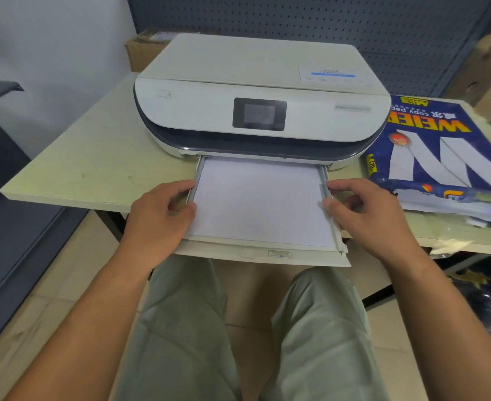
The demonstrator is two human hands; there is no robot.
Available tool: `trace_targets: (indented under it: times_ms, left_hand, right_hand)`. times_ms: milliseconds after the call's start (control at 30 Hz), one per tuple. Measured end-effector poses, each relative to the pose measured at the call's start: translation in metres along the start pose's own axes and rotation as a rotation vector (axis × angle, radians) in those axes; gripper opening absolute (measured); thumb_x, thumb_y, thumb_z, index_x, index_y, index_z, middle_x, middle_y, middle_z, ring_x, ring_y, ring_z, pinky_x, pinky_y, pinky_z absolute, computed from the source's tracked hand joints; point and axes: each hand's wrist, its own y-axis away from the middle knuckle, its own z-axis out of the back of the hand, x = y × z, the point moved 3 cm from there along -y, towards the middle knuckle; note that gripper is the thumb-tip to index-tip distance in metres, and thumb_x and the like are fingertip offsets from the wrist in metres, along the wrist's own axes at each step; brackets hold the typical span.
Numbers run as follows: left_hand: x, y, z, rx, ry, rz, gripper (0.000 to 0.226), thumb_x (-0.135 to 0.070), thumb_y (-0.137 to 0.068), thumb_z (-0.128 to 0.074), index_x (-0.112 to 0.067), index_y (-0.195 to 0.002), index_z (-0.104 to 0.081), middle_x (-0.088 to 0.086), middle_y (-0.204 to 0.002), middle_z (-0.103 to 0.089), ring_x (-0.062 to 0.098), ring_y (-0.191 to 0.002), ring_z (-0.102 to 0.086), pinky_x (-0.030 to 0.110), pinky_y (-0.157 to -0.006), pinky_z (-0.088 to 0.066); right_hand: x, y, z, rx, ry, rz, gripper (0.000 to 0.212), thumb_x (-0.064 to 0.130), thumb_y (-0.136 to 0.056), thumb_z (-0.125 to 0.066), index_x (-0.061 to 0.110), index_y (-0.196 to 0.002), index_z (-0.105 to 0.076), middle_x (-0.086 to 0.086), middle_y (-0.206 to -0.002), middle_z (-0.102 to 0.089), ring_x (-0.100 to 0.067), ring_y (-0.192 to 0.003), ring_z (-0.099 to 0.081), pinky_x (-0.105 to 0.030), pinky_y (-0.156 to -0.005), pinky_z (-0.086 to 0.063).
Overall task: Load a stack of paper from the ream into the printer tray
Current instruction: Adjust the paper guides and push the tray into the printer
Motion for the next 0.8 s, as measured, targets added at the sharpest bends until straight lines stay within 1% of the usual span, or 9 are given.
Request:
trace_targets:
  times_ms: [133, 233, 333, 433, 533, 600, 633, 700, 800]
  left_hand:
    - [0.001, -0.004, 0.000, 0.045, -0.034, -0.040, 0.042, -0.019, -0.094, -0.058, -0.032, -0.133, -0.061, -0.012, -0.109, -0.058, 0.001, -0.083, -0.050, 0.020, -0.084, -0.036]
    - [0.005, -0.007, 0.001, 0.067, -0.026, -0.051, 0.042, -0.020, -0.094, -0.056, -0.034, -0.133, -0.061, -0.013, -0.120, -0.060, -0.006, -0.083, -0.050, 0.020, -0.083, -0.037]
    - [0.008, -0.008, -0.001, 0.062, -0.010, -0.054, 0.042, -0.019, -0.094, -0.056, -0.034, -0.133, -0.061, -0.015, -0.121, -0.059, -0.008, -0.084, -0.050, 0.013, -0.080, -0.036]
    - [0.009, -0.009, -0.003, 0.058, 0.003, -0.055, 0.042, -0.017, -0.094, -0.056, -0.032, -0.133, -0.062, -0.015, -0.124, -0.059, -0.008, -0.085, -0.050, 0.015, -0.084, -0.036]
    - [0.011, -0.010, -0.003, 0.054, 0.018, -0.060, 0.043, -0.017, -0.094, -0.056, -0.033, -0.133, -0.062, -0.015, -0.123, -0.059, -0.011, -0.084, -0.050, 0.008, -0.080, -0.035]
    - [0.012, -0.010, -0.005, 0.061, -0.010, -0.070, 0.045, -0.019, -0.094, -0.055, -0.033, -0.137, -0.058, -0.013, -0.126, -0.058, -0.005, -0.090, -0.051, 0.009, -0.081, -0.035]
    - [0.013, -0.010, -0.007, 0.068, -0.046, -0.083, 0.047, -0.021, -0.095, -0.054, -0.032, -0.140, -0.055, -0.011, -0.130, -0.057, 0.000, -0.098, -0.052, 0.011, -0.086, -0.035]
    - [0.013, -0.011, -0.009, 0.079, -0.113, -0.108, 0.050, -0.024, -0.095, -0.053, -0.029, -0.145, -0.050, -0.008, -0.138, -0.053, 0.017, -0.116, -0.051, 0.025, -0.097, -0.036]
    - [0.015, -0.011, -0.009, 0.092, -0.109, -0.105, 0.050, -0.024, -0.095, -0.052, -0.029, -0.145, -0.050, -0.007, -0.139, -0.052, 0.020, -0.120, -0.049, 0.029, -0.099, -0.035]
  right_hand:
    - [0.000, 0.001, 0.000, -0.008, 0.008, 0.008, 0.031, 0.039, -0.089, -0.071, 0.031, -0.119, -0.071, 0.013, -0.106, -0.066, -0.010, -0.078, -0.066, -0.023, -0.068, -0.046]
    - [0.001, 0.001, -0.001, -0.007, 0.024, 0.015, 0.032, 0.041, -0.090, -0.070, 0.032, -0.120, -0.070, 0.014, -0.107, -0.065, -0.008, -0.079, -0.065, -0.020, -0.067, -0.044]
    - [0.001, 0.001, -0.001, -0.010, 0.025, 0.017, 0.032, 0.042, -0.089, -0.071, 0.031, -0.119, -0.071, 0.014, -0.108, -0.065, -0.007, -0.078, -0.064, -0.021, -0.070, -0.045]
    - [0.000, 0.001, -0.001, 0.001, 0.010, 0.025, 0.032, 0.043, -0.088, -0.071, 0.032, -0.118, -0.071, 0.014, -0.113, -0.065, -0.008, -0.078, -0.065, -0.024, -0.073, -0.049]
    - [0.000, 0.001, 0.000, 0.011, -0.005, 0.029, 0.033, 0.044, -0.087, -0.071, 0.033, -0.118, -0.071, 0.015, -0.115, -0.064, -0.009, -0.078, -0.065, -0.028, -0.076, -0.053]
    - [0.001, 0.001, 0.000, 0.009, 0.006, 0.029, 0.034, 0.044, -0.087, -0.071, 0.032, -0.119, -0.071, 0.015, -0.115, -0.064, -0.008, -0.078, -0.065, -0.027, -0.077, -0.052]
    - [0.001, 0.001, 0.000, 0.003, 0.013, 0.025, 0.035, 0.044, -0.087, -0.072, 0.031, -0.120, -0.071, 0.014, -0.114, -0.064, -0.007, -0.078, -0.064, -0.027, -0.077, -0.052]
    - [0.001, 0.002, 0.001, -0.009, 0.019, 0.016, 0.035, 0.042, -0.087, -0.073, 0.029, -0.119, -0.070, 0.013, -0.111, -0.064, -0.006, -0.079, -0.065, -0.028, -0.078, -0.052]
    - [0.001, 0.002, 0.001, -0.007, 0.016, 0.018, 0.031, 0.040, -0.086, -0.074, 0.029, -0.115, -0.072, 0.012, -0.111, -0.065, -0.007, -0.078, -0.066, -0.027, -0.077, -0.051]
